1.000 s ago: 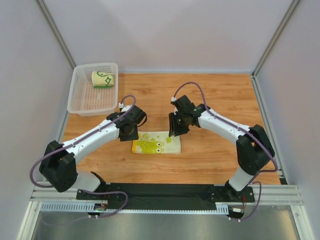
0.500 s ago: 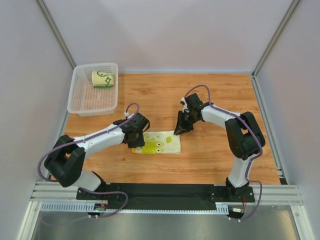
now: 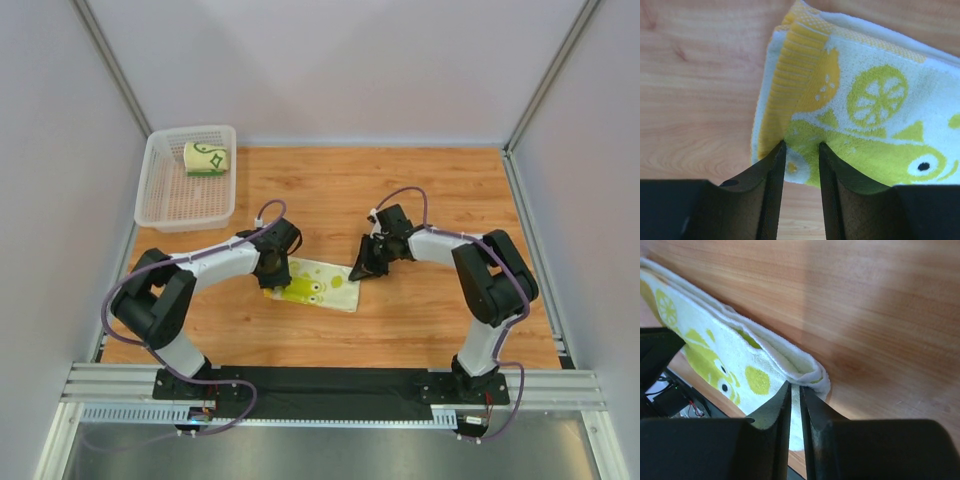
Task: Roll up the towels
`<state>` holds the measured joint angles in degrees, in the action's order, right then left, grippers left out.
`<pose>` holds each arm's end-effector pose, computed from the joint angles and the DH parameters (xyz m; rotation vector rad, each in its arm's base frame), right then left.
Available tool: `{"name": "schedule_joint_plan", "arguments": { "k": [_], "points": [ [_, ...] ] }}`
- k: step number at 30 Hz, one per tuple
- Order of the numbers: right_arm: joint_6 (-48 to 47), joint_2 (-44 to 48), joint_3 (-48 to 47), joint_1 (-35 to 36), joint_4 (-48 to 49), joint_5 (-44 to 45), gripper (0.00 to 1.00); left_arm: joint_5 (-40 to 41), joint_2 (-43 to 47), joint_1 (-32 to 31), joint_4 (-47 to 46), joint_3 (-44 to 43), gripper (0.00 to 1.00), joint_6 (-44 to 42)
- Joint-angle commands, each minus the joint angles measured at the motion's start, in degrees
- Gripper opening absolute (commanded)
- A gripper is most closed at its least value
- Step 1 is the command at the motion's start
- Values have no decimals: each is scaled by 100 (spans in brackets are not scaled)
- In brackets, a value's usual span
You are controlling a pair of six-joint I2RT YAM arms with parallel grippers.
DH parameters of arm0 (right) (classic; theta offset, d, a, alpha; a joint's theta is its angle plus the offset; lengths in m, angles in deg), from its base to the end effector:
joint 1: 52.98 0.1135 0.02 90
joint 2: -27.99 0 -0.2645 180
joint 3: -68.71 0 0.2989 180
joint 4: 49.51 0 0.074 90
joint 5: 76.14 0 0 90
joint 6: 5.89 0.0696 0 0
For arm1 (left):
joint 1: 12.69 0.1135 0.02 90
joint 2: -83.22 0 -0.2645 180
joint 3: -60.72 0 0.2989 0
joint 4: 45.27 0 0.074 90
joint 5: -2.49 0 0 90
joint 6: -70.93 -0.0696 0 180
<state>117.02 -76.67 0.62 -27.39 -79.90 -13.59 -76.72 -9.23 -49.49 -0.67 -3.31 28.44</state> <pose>0.3290 0.1931 0.0664 0.0409 2.8921 0.9033 0.2767 -0.1907 0.0993 -0.3001 2.7797 -0.0843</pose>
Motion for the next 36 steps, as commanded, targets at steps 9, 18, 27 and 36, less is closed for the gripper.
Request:
{"name": "schedule_joint_plan", "arguments": {
  "k": [9, 18, 27, 36],
  "points": [
    [401, 472, 1353, 403, 150, -350, 15, 493, -968, 428, 266, -1232, 39, -1990],
    [-29, 1799, 923, 518, -1106, 466, 32, 899, -486, 428, 1365, -1989, 45, -2053],
    [-381, 3222, 158, 509, -2258, 1811, 73, 2259, 894, -757, 2165, -2261, 88, -2043],
    [-364, 4761, 570, 263, -2470, 2366, 100, 2912, 1238, -3138, 1744, -1436, 90, -1482]
  ]
}}
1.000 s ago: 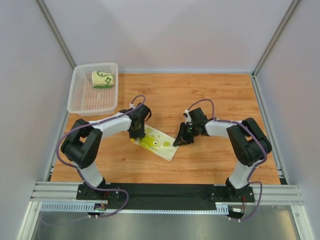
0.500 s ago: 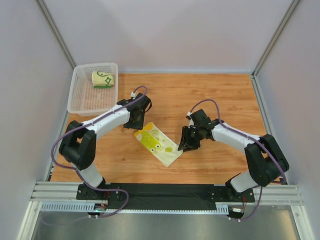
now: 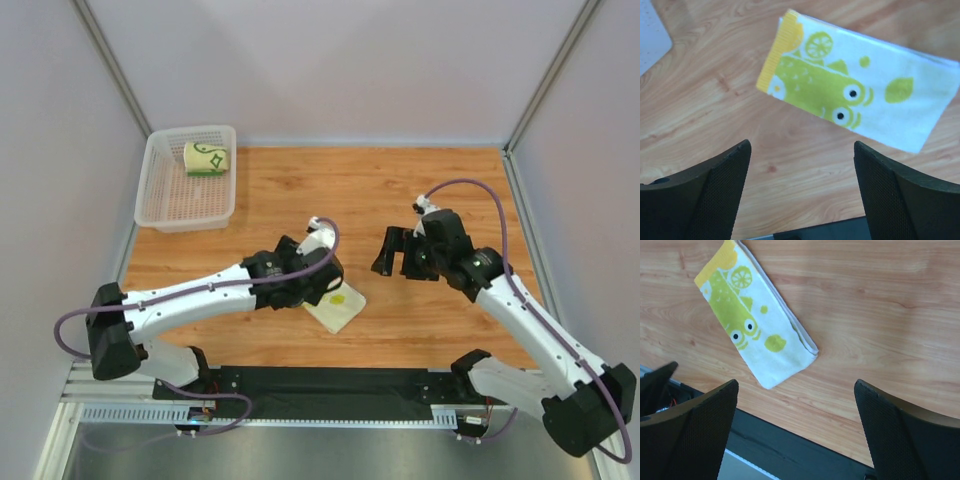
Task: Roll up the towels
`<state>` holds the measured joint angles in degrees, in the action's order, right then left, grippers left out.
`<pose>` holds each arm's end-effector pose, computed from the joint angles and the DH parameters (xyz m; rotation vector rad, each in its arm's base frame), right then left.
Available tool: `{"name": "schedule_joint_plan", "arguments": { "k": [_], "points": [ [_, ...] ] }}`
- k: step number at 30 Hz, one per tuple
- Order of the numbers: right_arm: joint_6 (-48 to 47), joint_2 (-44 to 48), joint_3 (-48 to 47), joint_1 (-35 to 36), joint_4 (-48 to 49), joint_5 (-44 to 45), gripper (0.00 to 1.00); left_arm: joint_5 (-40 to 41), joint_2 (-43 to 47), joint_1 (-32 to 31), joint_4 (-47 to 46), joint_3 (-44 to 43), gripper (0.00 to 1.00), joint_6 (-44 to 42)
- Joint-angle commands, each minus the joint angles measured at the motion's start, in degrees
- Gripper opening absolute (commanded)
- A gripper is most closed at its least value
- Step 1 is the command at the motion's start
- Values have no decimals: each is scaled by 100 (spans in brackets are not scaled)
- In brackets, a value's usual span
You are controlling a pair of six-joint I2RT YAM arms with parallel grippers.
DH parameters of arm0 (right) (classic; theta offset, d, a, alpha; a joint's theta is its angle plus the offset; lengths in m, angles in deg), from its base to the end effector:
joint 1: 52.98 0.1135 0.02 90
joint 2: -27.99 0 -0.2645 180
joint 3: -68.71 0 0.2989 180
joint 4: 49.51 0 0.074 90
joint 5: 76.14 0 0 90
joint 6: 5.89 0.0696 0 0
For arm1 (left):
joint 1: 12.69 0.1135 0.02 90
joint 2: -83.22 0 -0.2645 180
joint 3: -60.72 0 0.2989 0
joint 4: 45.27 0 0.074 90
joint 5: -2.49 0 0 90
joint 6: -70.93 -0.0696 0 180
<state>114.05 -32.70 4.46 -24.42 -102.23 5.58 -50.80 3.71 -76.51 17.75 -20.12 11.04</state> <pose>0.2431 0.1438 0.2546 -0.0375 2.5189 0.6171 0.1839 -0.2798 0.2662 0.4928 2.3044 0.0988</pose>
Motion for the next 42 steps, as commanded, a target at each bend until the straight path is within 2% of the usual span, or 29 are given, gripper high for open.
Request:
{"name": "schedule_joint_plan", "arguments": {
  "k": [1, 6, 10, 13, 20, 30, 33, 34, 38, 42],
  "points": [
    [-58, 599, 230, -52, -262, 519, 100, 250, -135, -570, -230, 298, 89, 241],
    [-40, 1032, 529, -122, -376, 599, 100, -172, -1241, -1185, -1038, 282, 87, 276],
    [12, 1261, 757, -175, -517, 599, 100, -235, -2303, -1458, -1180, -158, 87, 408],
    [74, 1366, 732, -166, -570, 529, 99, -375, -2613, -1538, -1320, -404, 86, 417],
    [136, 1340, 687, -175, -667, 546, 99, -744, -2719, -1599, -1681, -212, 78, 575],
    [171, 1129, 696, -175, -535, 449, 98, -604, -2790, -1608, -1637, 253, 65, 1023],
    [232, 1094, 705, -175, -439, 406, 97, -577, -2667, -1608, -1690, 456, 58, 1085],
    [250, 1068, 696, -175, -412, 388, 97, -577, -2641, -1608, -1699, 491, 51, 1111],
    [372, 910, 687, -184, -237, 151, 97, -595, -2640, -1608, -1821, 737, 42, 1146],
    [495, 760, 906, -184, 184, -454, 97, -568, -2509, -1608, -2094, 1053, 30, 1217]
  ]
}}
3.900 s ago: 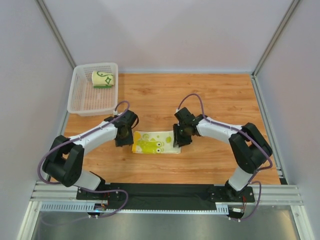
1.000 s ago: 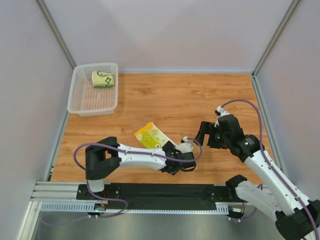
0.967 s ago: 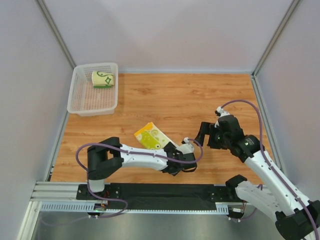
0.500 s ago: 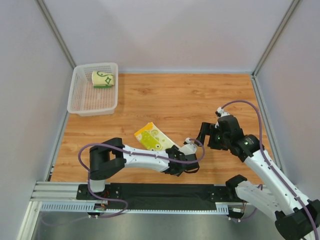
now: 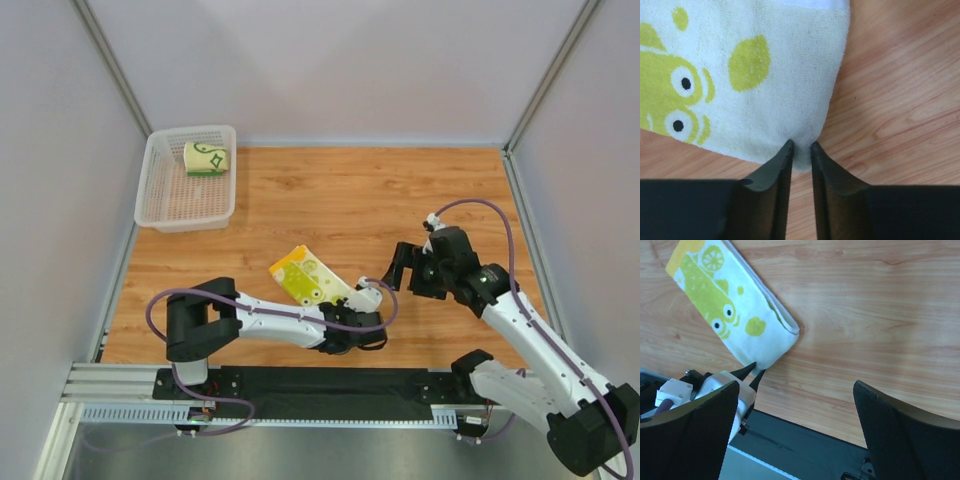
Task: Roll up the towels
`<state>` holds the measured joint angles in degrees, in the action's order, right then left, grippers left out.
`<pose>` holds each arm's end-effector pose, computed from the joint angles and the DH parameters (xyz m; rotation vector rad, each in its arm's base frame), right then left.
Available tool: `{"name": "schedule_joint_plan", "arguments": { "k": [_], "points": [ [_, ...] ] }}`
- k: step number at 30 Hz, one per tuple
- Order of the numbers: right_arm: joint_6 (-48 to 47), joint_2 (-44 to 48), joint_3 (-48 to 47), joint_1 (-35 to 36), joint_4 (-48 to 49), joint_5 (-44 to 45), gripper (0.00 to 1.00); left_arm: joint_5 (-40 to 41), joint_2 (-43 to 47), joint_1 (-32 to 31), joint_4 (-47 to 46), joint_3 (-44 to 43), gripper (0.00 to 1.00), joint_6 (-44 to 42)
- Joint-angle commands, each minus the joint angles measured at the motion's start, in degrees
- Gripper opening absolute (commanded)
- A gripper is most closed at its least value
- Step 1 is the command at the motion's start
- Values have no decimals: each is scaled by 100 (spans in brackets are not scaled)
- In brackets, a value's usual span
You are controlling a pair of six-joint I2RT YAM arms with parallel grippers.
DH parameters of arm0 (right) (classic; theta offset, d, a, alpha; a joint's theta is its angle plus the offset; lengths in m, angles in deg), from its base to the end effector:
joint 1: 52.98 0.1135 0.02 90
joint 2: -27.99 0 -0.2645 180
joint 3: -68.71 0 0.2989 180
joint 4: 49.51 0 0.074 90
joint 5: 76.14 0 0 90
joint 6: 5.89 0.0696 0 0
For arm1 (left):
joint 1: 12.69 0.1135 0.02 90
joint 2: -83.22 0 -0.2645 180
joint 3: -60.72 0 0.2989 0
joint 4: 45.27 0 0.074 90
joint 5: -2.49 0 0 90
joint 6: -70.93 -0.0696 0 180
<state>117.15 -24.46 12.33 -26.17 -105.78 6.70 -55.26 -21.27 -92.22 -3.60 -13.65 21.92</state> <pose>0.2142 0.1180 0.2304 0.0850 2.5715 0.5771 0.1067 -0.3731 0.0934 0.7160 2.3992 0.0107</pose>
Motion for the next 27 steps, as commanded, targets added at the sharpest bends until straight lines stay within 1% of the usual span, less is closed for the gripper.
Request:
{"name": "schedule_joint_plan", "arguments": {
  "k": [1, 2, 4, 7, 12, 17, 21, 27],
  "points": [
    [238, -160, 207, -9, 670, -750, 97, -131, 94, -37, -11, 460, 24, 137],
    [325, -213, 408, -9, 811, -1117, 97, -123, 147, -37, -99, 512, 20, 137],
    [580, -380, 611, -18, 1268, -1445, 97, -105, 296, -28, -134, 583, 10, 137],
    [922, -784, 972, -18, 1944, -1989, 96, -105, 455, -28, -152, 618, 3, 111],
    [1328, -1644, 1271, -9, 3060, -2430, 96, -149, 710, -37, -240, 767, 2, 119],
    [1451, -2295, 1324, 0, 3448, -2457, 94, -184, 904, -37, -196, 785, 1, 119],
    [1512, -2551, 1386, 52, 3668, -2518, 91, -166, 1053, -37, -187, 803, 0, 128],
    [1574, -2981, 1474, 158, 3958, -2518, 81, -175, 1290, -37, -152, 803, 0, 163]
  ]
}}
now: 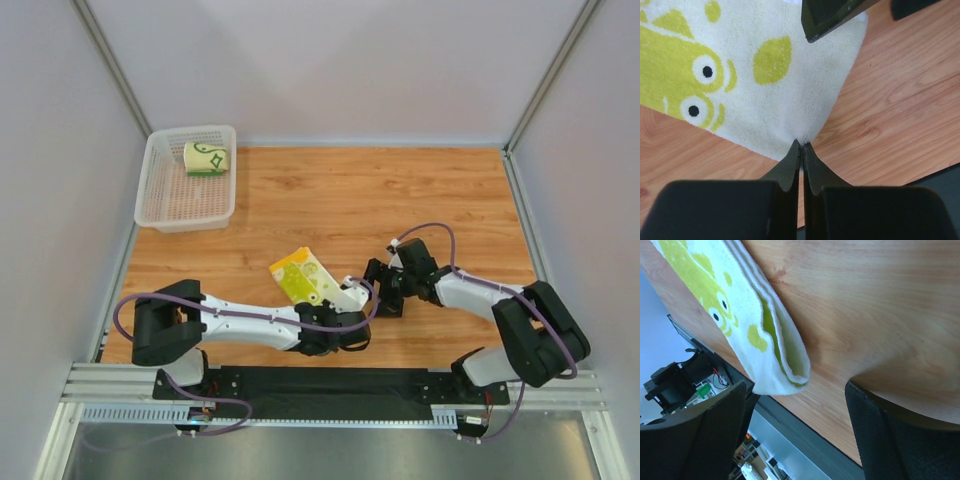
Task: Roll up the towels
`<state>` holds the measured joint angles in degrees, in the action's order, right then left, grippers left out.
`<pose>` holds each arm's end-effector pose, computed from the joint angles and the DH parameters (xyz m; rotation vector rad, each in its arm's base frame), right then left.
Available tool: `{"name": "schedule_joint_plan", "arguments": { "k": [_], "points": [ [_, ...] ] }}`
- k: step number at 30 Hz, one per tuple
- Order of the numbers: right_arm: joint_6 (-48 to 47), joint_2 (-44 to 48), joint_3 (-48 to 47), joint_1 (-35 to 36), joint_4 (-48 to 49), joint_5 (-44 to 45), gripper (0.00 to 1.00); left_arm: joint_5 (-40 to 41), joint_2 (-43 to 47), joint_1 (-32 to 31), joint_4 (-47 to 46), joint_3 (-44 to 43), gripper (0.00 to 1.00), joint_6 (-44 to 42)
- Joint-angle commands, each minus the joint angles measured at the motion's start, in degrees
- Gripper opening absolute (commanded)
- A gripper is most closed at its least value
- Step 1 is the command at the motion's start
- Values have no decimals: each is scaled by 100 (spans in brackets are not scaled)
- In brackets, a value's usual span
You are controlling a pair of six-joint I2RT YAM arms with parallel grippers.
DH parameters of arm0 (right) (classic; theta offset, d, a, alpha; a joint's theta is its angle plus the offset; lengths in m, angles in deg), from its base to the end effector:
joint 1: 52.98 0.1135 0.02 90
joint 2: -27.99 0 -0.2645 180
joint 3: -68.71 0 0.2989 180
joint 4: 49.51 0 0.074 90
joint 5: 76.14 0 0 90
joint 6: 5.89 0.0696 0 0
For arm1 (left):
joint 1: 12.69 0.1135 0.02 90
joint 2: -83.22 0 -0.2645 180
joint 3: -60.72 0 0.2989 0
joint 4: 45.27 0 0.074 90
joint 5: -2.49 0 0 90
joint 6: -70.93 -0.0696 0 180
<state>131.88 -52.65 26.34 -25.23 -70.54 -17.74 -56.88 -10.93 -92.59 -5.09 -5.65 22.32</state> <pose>0.2305 0.1625 0.0747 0.2766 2.8372 1.1135 0.0970 -0.3421 0.1139 0.6965 2.3971 -0.0885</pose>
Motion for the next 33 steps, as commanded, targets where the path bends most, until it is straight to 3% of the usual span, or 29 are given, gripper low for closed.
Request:
{"name": "schedule_joint_plan", "arguments": {
  "k": [1, 6, 16, 17, 22, 23, 24, 27, 33],
  "points": [
    [153, -206, 90, 64, 496, -75, 78, -22, 318, 1, 5, 3, 0, 124],
    [251, -514, 117, 82, 813, -189, 64, 4, 388, 9, 23, 20, 0, 133],
    [84, -321, -112, 56, 322, 74, 1, -75, 362, 9, 23, 12, 0, 115],
    [40, -303, -173, 64, 252, 179, 0, -118, 353, 9, 40, -14, 0, 80],
    [-302, -189, -428, 55, -389, 575, 1, -408, 388, 9, 84, -76, 0, -139],
    [-364, -119, -480, 55, -521, 767, 9, -548, 380, 9, 93, -128, 0, -183],
    [-539, -84, -612, 64, -818, 873, 29, -619, 388, 9, 119, -164, 0, -262],
    [-803, 127, -893, 38, -1381, 1278, 55, -804, 345, 18, 260, -331, 0, -333],
    [-1111, 716, -1307, -173, -2165, 1823, 61, -1243, 362, 176, 348, -463, 0, -263]
  ]
}}
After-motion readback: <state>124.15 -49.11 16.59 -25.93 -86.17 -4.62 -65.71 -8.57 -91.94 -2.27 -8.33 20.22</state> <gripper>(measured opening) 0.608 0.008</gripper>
